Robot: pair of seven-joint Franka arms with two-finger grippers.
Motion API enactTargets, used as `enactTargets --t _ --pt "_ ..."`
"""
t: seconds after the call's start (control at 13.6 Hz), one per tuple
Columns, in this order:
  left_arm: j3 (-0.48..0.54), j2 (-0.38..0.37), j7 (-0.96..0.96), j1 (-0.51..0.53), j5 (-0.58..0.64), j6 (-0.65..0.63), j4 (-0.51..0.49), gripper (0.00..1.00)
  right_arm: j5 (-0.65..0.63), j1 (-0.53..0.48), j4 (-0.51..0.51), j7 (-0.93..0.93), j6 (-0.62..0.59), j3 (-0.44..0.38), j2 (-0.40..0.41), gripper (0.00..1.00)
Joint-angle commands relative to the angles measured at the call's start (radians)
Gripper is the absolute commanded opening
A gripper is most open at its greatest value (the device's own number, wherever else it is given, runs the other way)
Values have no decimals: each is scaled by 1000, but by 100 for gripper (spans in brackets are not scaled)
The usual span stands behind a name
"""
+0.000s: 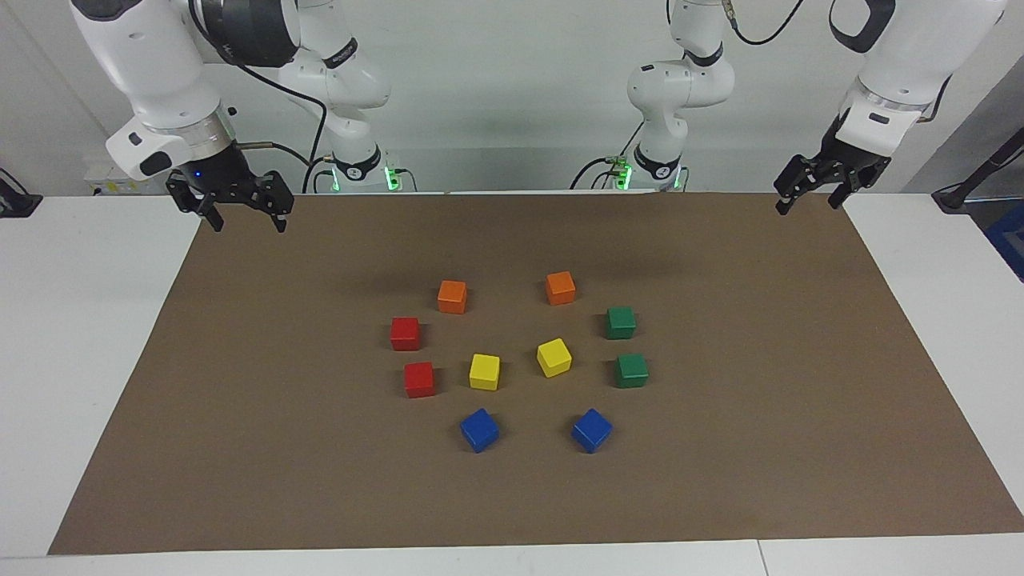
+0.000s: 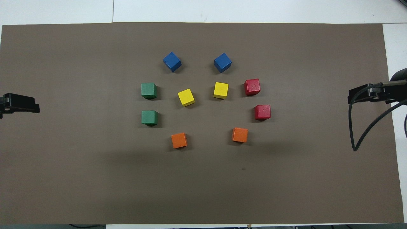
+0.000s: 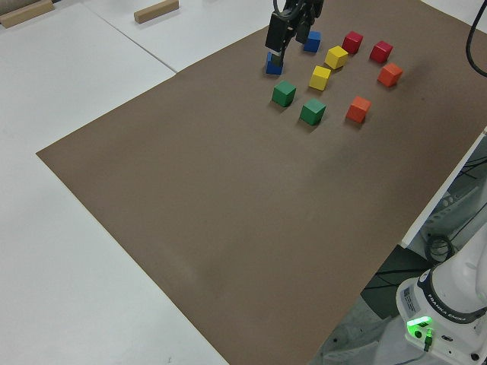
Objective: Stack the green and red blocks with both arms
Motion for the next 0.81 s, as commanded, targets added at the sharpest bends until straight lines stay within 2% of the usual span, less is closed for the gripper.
enactTargets --t 0.0,0.73 --pt "7 -15 11 -12 11 13 -9 100 4 -7 -10 16 -8 11 -7 100" --pt "10 -33 80 -16 9 46 -50 100 15 -6 -13 18 -8 11 -7 100"
